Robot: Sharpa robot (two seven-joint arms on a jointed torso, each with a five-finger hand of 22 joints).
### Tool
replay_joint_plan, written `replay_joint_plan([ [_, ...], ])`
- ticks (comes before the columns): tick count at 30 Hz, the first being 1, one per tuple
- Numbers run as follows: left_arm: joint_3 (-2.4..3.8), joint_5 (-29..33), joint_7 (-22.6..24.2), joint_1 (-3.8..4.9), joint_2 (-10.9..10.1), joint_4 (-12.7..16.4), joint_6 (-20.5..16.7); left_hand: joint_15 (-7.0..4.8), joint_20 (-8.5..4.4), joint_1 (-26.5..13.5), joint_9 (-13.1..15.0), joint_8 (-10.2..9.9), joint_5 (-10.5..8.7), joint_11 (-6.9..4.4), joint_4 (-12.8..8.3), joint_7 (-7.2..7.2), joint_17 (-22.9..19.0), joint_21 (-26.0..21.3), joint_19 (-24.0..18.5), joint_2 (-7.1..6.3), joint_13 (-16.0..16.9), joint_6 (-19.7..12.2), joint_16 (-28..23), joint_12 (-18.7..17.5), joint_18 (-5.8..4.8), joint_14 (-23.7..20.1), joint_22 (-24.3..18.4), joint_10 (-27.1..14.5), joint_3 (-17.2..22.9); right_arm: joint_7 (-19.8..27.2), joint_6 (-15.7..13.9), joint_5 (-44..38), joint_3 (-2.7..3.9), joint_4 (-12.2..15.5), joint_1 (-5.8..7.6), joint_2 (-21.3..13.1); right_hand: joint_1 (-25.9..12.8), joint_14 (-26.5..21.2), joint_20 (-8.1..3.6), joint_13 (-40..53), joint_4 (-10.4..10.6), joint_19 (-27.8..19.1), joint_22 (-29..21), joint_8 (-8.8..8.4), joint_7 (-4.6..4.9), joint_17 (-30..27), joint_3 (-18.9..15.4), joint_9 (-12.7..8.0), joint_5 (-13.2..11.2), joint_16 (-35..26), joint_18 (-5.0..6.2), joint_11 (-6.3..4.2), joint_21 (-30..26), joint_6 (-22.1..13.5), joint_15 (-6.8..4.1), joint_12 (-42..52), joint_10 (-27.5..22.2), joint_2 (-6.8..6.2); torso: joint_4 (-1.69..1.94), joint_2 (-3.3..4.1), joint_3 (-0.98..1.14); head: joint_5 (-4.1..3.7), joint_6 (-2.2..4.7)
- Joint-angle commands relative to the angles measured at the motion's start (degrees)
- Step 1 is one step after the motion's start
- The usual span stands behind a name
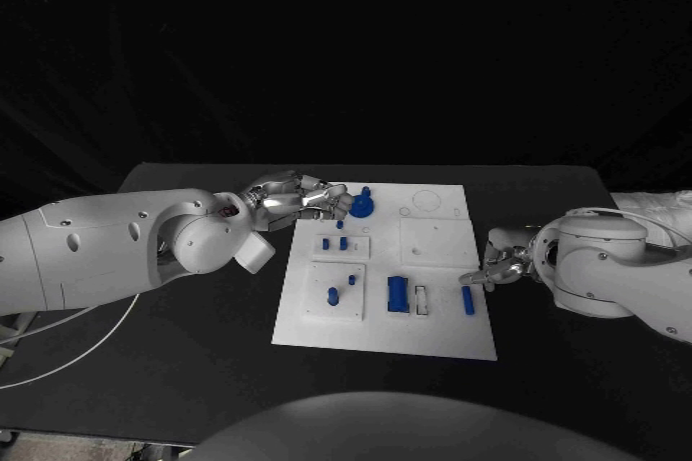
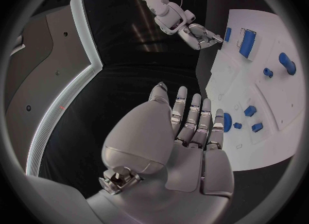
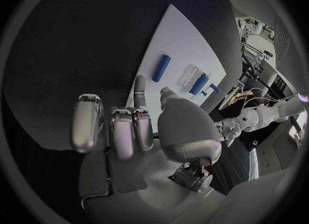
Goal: Assemble the parts on the task board
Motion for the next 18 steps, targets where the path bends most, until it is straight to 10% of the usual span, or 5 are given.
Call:
replay_joint_plan([
  [1, 0.04, -0.1, 0.4, -0.02, 0.0, 0.2, 1.2, -0.03, 0.12, 0.7, -0.1, 0.3, 0.18, -0.12, 0.1, -0.12, -0.1, 0.2, 0.1, 0.06, -0.1, 0.3, 0.3, 0.0, 0.48, 0.4, -0.1, 0.4, 0.4, -0.8, 0.7, 1.1, -0.03, -0.5, -0.44, 0.4, -0.4, 5.9, -0.34, 15.1, -0.1, -0.1, 10.0, -0.39, 0.11, 15.1, -0.3, 0.1, -0.6, 0.2, -0.57, -0.53, -0.3, 0.4, -0.33, 0.2, 6.0, -0.06, -0.03, 0.00, -0.01, 0.07, 0.00],
  [18, 0.04, -0.1, 0.3, -0.05, 0.1, -0.1, 1.2, -0.03, 0.12, 0.7, -0.1, 0.3, 0.18, -0.12, 0.1, -0.12, -0.1, 0.2, 0.1, 0.06, -0.1, 0.3, 0.3, 0.0, 0.48, 0.4, -0.1, 0.4, 0.4, -0.9, 0.2, 0.4, -0.03, -2.0, -2.18, 2.1, 2.4, 5.9, -0.07, 15.1, -3.4, -0.7, 9.6, -2.63, 0.69, 15.1, 0.0, 0.8, 5.9, 0.2, -0.28, -0.05, -2.0, -1.5, 0.03, 0.2, 6.0, 0.19, -0.03, -0.03, -0.01, -0.04, 0.00],
])
